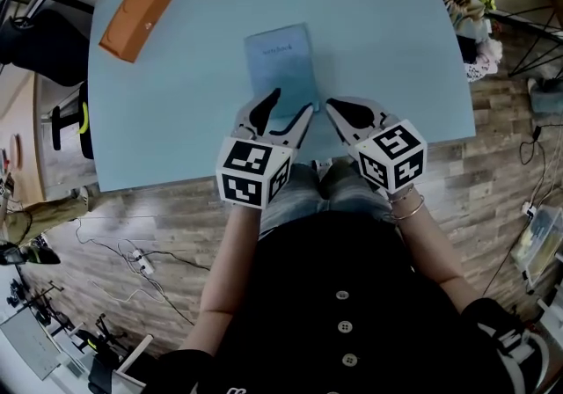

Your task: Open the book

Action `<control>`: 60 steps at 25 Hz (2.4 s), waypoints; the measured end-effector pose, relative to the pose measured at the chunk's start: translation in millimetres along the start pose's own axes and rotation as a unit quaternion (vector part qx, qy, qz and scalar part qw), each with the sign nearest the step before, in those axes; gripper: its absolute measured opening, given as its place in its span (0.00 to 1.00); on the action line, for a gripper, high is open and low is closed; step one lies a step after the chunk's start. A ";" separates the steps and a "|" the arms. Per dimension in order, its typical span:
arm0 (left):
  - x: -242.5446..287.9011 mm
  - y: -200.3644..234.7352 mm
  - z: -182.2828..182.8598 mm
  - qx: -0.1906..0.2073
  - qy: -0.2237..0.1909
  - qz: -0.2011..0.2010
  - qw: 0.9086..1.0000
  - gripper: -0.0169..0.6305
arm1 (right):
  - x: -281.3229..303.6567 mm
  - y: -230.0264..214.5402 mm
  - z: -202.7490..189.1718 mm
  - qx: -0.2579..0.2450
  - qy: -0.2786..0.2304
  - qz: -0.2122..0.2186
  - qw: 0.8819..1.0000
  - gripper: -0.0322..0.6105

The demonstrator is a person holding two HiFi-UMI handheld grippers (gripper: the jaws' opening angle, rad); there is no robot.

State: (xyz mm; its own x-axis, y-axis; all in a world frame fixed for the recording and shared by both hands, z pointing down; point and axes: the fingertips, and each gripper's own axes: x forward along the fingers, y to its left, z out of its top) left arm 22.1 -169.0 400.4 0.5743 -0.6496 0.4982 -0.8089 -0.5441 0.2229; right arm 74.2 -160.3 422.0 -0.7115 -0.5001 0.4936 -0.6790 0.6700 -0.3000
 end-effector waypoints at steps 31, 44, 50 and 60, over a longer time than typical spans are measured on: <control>35.5 -21.2 -37.8 0.082 0.084 -0.070 0.991 0.39 | -19.1 -13.4 -28.5 0.052 -0.004 -0.065 0.996 0.05; 50.6 -15.6 -54.1 0.164 0.121 -0.053 0.978 0.35 | -13.4 -18.0 -37.9 0.077 -0.005 -0.069 0.995 0.05; 60.8 -20.5 -66.5 0.177 0.132 -0.056 0.974 0.32 | -13.5 -20.5 -52.3 0.090 0.003 -0.069 0.994 0.05; 72.4 -17.1 -81.6 0.231 0.160 -0.047 0.958 0.29 | -12.2 -27.2 -64.9 0.108 0.008 -0.072 0.991 0.05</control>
State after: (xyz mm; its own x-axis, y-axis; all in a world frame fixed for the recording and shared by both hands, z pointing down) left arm 67.2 -163.4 501.1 0.5138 -0.4301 0.7423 -0.5702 -0.8177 -0.0792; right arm 113.1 -136.8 477.1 -0.6027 -0.5726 0.5557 -0.7974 0.4578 -0.3931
